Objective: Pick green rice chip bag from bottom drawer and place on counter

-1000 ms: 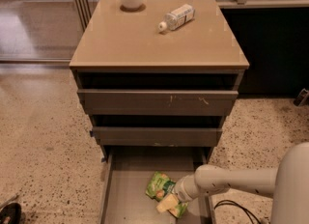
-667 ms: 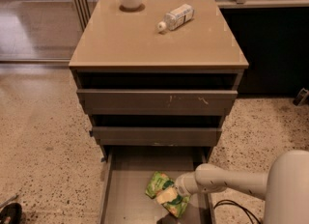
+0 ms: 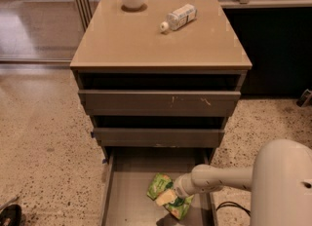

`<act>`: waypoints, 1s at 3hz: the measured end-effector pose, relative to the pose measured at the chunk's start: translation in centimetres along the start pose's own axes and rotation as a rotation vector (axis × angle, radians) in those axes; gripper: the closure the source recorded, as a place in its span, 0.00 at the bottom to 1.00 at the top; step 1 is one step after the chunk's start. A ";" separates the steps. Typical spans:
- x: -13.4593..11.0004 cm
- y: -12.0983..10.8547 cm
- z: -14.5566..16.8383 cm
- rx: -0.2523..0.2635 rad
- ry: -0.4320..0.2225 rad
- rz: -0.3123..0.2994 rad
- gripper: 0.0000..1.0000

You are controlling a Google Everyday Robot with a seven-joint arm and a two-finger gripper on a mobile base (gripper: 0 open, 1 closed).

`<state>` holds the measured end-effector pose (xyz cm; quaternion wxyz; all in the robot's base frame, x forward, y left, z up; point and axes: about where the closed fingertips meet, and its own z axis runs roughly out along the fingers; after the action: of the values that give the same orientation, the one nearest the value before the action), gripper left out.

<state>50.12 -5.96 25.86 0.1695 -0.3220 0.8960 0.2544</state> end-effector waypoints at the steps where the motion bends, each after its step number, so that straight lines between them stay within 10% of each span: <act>1: 0.3 -3.4 1.0 0.104 0.042 0.030 0.00; 3: 1.0 -4.6 2.5 0.114 0.070 0.052 0.00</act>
Offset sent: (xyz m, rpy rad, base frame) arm 0.0162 -0.0132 -0.0166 -0.0759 -0.0024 -0.0490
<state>52.74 -8.06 21.74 0.1494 -0.2971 0.9225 0.1959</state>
